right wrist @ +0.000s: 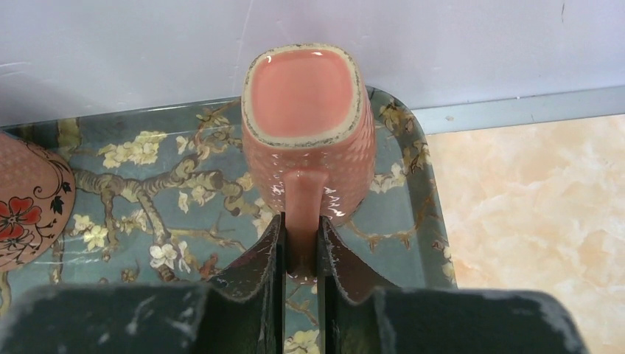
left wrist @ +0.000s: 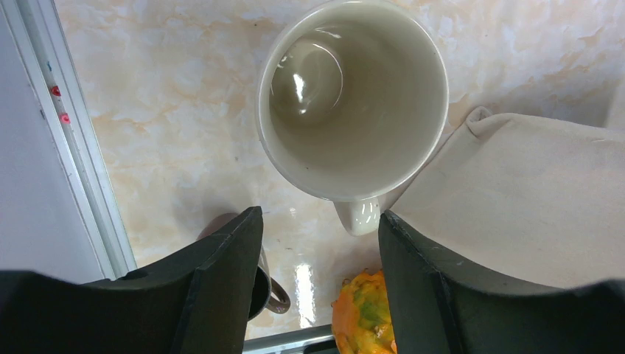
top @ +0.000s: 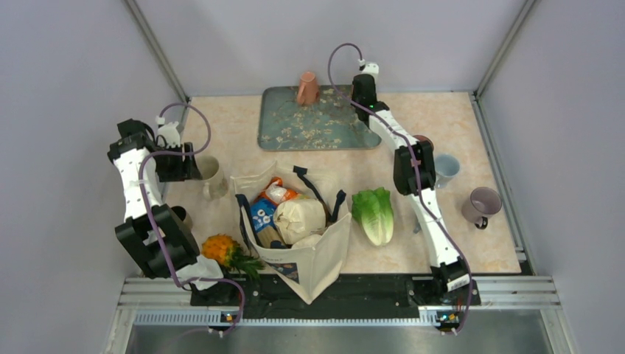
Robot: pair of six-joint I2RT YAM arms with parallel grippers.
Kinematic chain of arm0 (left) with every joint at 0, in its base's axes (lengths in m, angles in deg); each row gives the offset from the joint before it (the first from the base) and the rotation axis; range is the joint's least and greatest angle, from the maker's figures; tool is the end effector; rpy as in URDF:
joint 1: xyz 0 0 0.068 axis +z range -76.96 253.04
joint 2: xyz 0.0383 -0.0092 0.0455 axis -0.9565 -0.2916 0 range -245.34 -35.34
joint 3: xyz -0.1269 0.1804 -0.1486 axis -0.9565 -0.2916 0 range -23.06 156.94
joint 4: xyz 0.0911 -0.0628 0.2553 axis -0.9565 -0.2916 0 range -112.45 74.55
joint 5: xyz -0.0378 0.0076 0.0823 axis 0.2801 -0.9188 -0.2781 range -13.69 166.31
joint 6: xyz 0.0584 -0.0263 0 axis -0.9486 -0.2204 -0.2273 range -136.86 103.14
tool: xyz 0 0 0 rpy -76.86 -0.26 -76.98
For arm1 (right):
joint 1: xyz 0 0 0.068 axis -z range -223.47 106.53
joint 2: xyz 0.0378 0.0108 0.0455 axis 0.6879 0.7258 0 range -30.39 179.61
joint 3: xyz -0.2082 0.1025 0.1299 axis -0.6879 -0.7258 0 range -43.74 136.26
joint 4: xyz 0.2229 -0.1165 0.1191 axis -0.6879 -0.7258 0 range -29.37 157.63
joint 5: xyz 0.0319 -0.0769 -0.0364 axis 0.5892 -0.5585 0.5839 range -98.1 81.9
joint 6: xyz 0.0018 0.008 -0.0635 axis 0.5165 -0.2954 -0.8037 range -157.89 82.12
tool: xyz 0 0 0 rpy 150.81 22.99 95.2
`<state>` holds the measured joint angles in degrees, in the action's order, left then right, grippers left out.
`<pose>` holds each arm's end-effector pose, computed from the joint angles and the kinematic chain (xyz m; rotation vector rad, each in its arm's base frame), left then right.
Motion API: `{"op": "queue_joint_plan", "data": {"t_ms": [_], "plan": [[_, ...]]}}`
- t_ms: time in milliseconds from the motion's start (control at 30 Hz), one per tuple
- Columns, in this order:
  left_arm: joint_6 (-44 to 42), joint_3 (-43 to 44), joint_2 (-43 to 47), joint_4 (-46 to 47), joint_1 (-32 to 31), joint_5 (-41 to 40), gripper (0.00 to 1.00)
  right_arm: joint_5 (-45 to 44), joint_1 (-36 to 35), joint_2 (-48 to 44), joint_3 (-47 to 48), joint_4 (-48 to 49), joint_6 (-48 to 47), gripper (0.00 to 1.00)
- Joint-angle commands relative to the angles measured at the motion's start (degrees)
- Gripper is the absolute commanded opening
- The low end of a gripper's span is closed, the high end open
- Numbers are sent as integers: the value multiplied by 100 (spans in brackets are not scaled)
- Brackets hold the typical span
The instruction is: Turn the mug right side up
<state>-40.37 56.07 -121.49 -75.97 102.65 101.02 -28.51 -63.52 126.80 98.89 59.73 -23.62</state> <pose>0.2853 0.1383 0.2872 -0.0252 2.5923 -0.2775 0.6049 0.2024 0.1591 0.1341 1.9326 0.0488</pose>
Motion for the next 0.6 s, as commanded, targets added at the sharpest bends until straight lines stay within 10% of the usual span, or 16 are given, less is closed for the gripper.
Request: {"op": "queue_joint_plan", "data": {"t_ms": [0,567], "plan": [[-57,274,80,-94,36,237,64,153,37,-361,41,404,-277,0],[672,1111,174,108,-468,1186,62,1491,319,-4113,-4802,2656,1397,0]]}}
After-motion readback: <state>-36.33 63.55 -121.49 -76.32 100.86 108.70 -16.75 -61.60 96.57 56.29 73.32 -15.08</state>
